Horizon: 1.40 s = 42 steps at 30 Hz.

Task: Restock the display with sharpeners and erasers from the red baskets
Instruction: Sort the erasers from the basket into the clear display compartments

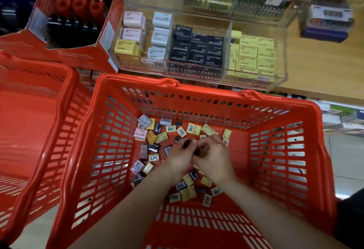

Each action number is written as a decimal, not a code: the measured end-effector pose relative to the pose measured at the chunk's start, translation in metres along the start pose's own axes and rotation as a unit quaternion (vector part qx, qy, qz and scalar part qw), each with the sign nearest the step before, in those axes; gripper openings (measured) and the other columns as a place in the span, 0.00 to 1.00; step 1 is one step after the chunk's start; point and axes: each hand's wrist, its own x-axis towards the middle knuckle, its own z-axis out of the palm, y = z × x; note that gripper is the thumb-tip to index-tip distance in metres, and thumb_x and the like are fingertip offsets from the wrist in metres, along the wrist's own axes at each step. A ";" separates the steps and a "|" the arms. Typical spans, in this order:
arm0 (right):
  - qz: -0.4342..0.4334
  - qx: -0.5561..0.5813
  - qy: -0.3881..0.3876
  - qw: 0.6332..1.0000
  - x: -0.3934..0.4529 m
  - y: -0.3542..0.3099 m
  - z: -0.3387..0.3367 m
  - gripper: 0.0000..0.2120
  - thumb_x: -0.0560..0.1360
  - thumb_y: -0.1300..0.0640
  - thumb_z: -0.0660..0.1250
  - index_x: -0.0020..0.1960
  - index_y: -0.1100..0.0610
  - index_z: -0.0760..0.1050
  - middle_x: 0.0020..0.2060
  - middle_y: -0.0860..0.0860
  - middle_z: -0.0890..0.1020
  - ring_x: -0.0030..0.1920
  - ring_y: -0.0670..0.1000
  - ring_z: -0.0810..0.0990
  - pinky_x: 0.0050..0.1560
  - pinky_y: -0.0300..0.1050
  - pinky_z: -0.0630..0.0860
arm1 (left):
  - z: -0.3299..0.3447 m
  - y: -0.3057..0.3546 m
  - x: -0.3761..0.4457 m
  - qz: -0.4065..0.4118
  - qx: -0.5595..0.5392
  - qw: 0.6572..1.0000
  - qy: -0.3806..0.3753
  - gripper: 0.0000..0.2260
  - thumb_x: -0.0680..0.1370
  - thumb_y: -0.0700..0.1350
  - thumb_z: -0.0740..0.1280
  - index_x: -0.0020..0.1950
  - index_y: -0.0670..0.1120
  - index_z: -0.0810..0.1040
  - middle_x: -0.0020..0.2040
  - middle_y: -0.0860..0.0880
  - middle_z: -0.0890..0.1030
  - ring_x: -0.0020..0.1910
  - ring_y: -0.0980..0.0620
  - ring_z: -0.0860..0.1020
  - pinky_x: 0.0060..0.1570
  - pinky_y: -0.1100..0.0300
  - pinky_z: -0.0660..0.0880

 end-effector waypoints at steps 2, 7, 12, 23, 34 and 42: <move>-0.056 0.010 -0.029 0.998 0.007 -0.001 -0.007 0.12 0.66 0.55 0.78 0.48 0.52 0.81 0.47 0.45 0.75 0.44 0.38 0.76 0.48 0.33 0.73 | -0.001 0.003 -0.001 0.007 -0.066 0.997 0.027 0.07 0.83 0.42 0.61 0.56 0.45 0.78 0.54 0.44 0.82 0.52 0.49 0.82 0.49 0.55 0.80; -0.027 -0.126 0.027 0.991 0.041 0.027 -0.025 0.17 0.74 0.52 0.73 0.62 0.55 0.79 0.56 0.51 0.80 0.55 0.52 0.80 0.58 0.44 0.77 | -0.023 0.018 0.000 -0.037 -0.106 0.992 0.054 0.11 0.84 0.48 0.59 0.59 0.46 0.78 0.57 0.53 0.83 0.60 0.53 0.77 0.48 0.60 0.77; 0.033 -0.215 0.000 0.976 0.055 0.034 -0.004 0.20 0.74 0.47 0.72 0.65 0.51 0.77 0.58 0.52 0.82 0.62 0.55 0.77 0.57 0.50 0.78 | -0.038 0.015 0.000 -0.078 -0.175 0.981 0.026 0.11 0.84 0.45 0.58 0.61 0.41 0.76 0.57 0.46 0.84 0.57 0.49 0.80 0.48 0.58 0.77; -0.017 0.013 -0.010 1.000 -0.032 -0.034 -0.062 0.17 0.72 0.49 0.74 0.60 0.50 0.81 0.52 0.43 0.84 0.44 0.32 0.77 0.46 0.19 0.68 | -0.038 0.058 -0.102 0.091 -0.044 0.995 0.010 0.05 0.79 0.38 0.67 0.51 0.42 0.82 0.53 0.45 0.80 0.51 0.48 0.80 0.41 0.63 0.80; -0.178 0.175 0.073 0.966 -0.099 -0.212 -0.245 0.09 0.68 0.49 0.78 0.46 0.42 0.81 0.42 0.38 0.85 0.41 0.38 0.83 0.41 0.30 0.76 | -0.018 0.173 -0.293 0.356 0.158 0.918 -0.070 0.04 0.78 0.38 0.69 0.51 0.40 0.82 0.48 0.37 0.78 0.47 0.46 0.82 0.45 0.60 0.81; -0.194 0.162 0.061 0.966 -0.121 -0.219 -0.259 0.13 0.71 0.54 0.76 0.51 0.41 0.79 0.48 0.35 0.84 0.39 0.42 0.85 0.40 0.37 0.81 | 0.022 0.168 -0.317 0.305 0.047 0.937 -0.161 0.11 0.83 0.42 0.61 0.59 0.41 0.80 0.59 0.43 0.82 0.55 0.51 0.83 0.52 0.61 0.79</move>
